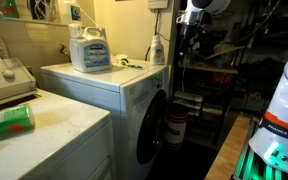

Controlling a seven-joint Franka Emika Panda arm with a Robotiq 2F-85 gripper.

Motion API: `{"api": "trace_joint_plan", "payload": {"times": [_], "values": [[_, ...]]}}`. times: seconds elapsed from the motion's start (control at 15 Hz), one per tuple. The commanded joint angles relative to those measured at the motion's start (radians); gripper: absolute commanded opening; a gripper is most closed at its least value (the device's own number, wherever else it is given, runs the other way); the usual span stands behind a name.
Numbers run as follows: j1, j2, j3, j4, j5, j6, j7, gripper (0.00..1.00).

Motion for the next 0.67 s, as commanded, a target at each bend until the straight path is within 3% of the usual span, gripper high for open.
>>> {"api": "trace_joint_plan", "payload": {"times": [0.0,0.13,0.27,0.33,0.6], "values": [[0.006,-0.254,-0.072,-0.152,-0.032,-0.087,0.055,1.0],[-0.014,-0.356,-0.102,-0.197,-0.043,-0.145,0.099,1.0],[-0.032,-0.462,-0.14,-0.257,-0.036,-0.118,0.129,1.0],[0.01,-0.326,-0.131,-0.16,-0.047,-0.134,0.107,1.0],[-0.005,-0.446,-0.157,-0.227,-0.048,-0.134,0.126,1.0]]}}
